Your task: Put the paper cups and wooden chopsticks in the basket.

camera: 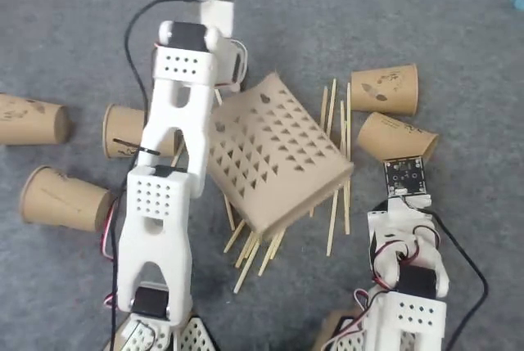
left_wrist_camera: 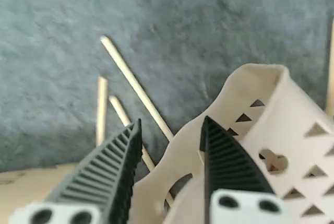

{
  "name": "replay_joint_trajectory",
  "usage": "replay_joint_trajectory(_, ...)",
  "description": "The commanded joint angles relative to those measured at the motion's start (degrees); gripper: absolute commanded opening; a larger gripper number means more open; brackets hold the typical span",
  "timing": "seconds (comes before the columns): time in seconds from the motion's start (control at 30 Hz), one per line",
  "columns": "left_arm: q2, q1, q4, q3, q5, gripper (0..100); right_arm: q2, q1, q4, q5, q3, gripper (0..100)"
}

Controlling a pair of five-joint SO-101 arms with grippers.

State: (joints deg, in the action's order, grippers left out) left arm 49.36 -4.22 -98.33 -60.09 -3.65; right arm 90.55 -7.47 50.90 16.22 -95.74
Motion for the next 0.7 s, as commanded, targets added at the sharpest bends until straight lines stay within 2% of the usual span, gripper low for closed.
replay_joint_trajectory(0.0, -8.5, -3.3, -2.3, 6.8, -0.4, 18, 0.7, -0.2, 0.5, 0.8, -1.1, 0.8)
replay_joint_trajectory(0.17, -13.7, -5.1, -2.2, 13.1, -0.4, 18, 0.7, -0.2, 0.5, 0.8, -1.1, 0.8)
replay_joint_trajectory(0.33, -16.5, -4.6, -2.3, 14.6, -3.0, 18, 0.7, -0.2, 0.5, 0.8, -1.1, 0.8)
replay_joint_trajectory(0.67, -24.4, -4.6, -2.3, 22.0, -3.1, 18, 0.7, -0.3, 0.5, 0.9, -1.1, 0.8)
